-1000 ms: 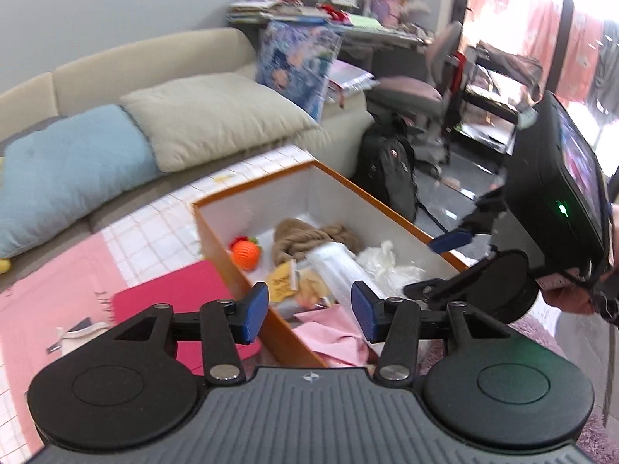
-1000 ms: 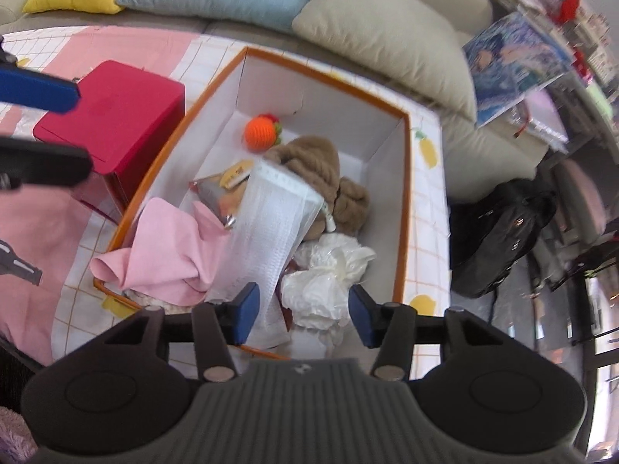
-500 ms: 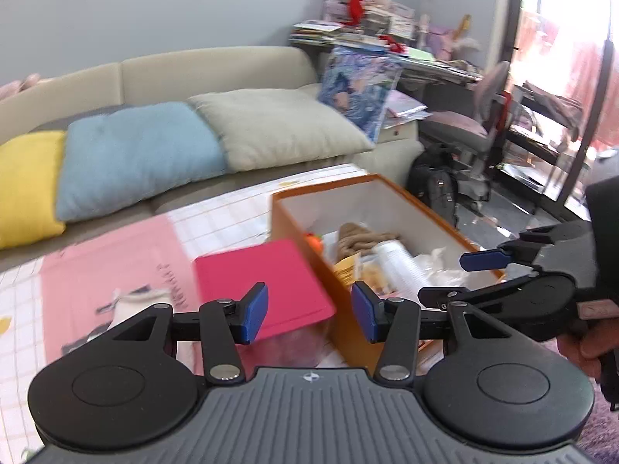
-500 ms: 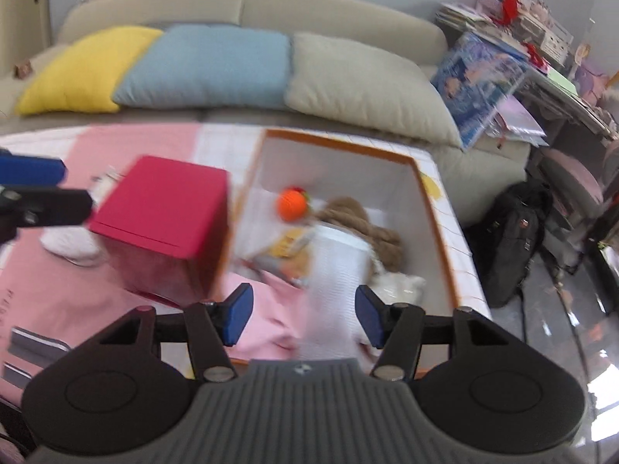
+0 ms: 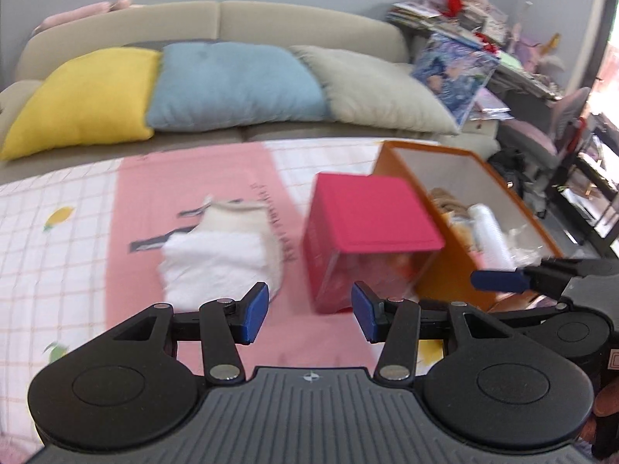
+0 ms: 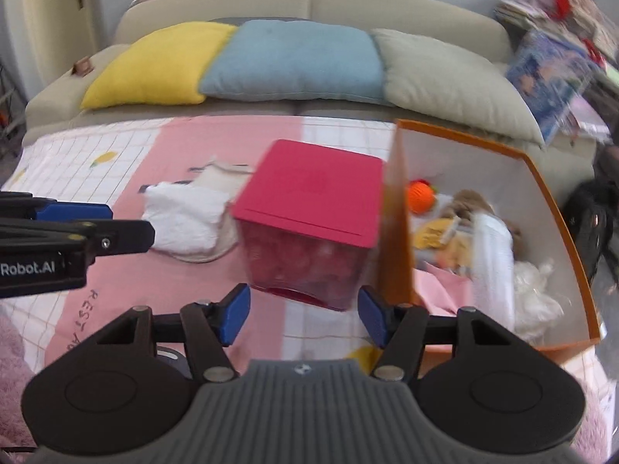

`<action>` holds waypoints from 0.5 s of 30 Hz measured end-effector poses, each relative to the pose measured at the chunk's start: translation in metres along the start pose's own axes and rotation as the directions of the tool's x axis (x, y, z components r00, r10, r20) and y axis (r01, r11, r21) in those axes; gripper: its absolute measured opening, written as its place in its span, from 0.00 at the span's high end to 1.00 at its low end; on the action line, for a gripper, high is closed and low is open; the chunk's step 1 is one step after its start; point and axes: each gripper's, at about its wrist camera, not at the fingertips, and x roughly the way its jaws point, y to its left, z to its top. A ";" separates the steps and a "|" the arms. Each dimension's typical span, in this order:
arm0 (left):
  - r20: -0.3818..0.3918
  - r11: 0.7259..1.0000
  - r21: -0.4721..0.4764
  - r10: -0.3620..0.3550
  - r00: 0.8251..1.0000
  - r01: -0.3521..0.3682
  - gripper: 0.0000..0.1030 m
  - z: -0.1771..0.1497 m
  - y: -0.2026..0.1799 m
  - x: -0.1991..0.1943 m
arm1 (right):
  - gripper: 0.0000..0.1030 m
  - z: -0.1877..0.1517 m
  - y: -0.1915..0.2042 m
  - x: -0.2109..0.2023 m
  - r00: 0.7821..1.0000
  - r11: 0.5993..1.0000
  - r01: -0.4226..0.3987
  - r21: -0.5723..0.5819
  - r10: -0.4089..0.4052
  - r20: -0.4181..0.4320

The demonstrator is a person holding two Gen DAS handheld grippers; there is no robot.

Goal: Organize soft objects
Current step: 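Withdraw both tools from the box back over the bed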

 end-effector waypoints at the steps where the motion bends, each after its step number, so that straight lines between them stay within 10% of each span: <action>1: -0.006 1.000 -0.011 0.009 1.000 -0.009 0.45 -0.003 0.004 -0.001 | 0.40 0.000 0.008 0.001 1.000 1.000 -0.003 -0.031 0.003 0.004; 15: -0.030 0.996 -0.059 0.071 0.997 -0.073 0.48 -0.007 0.063 0.001 | 0.46 0.036 0.074 0.039 0.985 0.936 -0.162 -0.312 0.172 0.003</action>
